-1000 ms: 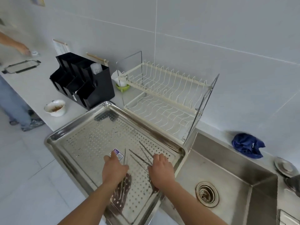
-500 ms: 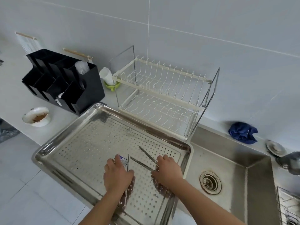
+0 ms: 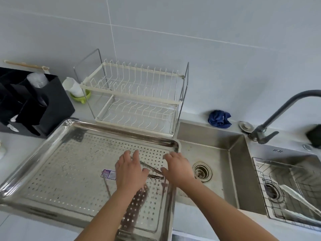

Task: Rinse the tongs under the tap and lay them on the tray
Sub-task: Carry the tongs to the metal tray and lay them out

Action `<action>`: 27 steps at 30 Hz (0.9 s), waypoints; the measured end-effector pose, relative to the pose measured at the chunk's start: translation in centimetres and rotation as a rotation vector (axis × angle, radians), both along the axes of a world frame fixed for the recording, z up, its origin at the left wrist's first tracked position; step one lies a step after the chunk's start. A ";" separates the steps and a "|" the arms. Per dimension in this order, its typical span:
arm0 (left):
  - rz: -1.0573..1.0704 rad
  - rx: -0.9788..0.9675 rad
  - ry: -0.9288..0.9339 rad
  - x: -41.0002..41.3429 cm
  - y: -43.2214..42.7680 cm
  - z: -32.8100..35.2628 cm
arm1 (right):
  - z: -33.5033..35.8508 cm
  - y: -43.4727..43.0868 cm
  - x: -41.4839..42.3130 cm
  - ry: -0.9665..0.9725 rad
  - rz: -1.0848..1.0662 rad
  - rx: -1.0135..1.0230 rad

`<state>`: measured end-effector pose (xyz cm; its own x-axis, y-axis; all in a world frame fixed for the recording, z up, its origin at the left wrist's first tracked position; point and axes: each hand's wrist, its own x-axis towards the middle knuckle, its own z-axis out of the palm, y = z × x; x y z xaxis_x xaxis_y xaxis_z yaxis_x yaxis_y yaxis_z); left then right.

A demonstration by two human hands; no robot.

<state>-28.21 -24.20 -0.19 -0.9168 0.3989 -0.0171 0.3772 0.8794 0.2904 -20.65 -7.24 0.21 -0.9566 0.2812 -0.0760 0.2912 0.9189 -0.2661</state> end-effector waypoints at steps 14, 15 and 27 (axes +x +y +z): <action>-0.361 -0.002 0.060 8.3 13.0 2.2 | 2.4 12.1 14.6 0.090 -0.437 -0.039; -0.382 -0.004 0.062 9.1 14.3 2.1 | 2.3 13.2 15.8 0.082 -0.463 -0.045; -0.424 0.024 -0.020 19.6 32.4 -0.8 | -1.8 31.8 29.3 -0.100 -0.530 -0.130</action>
